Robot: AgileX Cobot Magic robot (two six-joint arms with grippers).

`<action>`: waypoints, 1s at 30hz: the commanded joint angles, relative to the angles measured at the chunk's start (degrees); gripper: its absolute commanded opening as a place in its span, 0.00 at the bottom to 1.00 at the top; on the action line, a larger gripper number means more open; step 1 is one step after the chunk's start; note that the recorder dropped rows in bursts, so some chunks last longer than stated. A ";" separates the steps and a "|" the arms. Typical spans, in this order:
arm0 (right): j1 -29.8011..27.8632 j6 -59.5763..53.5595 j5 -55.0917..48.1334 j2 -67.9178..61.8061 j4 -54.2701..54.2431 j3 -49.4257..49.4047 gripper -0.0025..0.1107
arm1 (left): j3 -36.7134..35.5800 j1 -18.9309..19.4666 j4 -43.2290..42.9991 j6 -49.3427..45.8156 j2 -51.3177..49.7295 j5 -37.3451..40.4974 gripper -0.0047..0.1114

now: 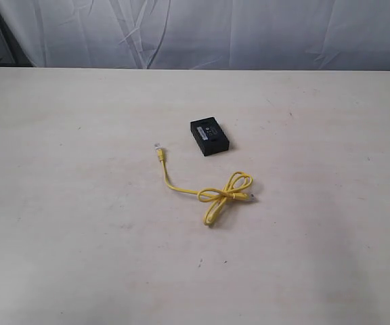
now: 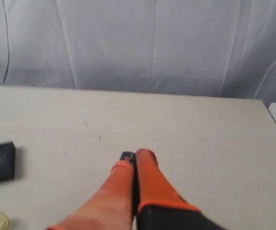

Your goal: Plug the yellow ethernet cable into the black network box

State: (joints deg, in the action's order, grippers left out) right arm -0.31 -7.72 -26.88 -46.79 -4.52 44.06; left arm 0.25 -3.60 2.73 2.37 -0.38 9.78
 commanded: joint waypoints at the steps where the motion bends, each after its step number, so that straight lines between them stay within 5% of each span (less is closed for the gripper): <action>1: -0.18 -14.11 -11.11 -8.08 -9.95 6.83 0.01 | -0.25 0.06 0.56 0.27 0.38 -0.75 0.04; 7: -0.02 -28.51 -17.75 -22.18 -23.91 14.68 0.01 | -0.25 0.06 0.56 0.27 0.38 -0.75 0.04; 30: 17.42 -28.57 -27.42 -64.34 -19.90 50.69 0.01 | -0.25 0.06 -0.03 0.16 0.38 -0.85 0.04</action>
State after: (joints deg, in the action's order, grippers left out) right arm 15.69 -36.04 -52.63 -107.68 -24.88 90.78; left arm 0.25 -3.60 2.73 2.48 -0.38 9.78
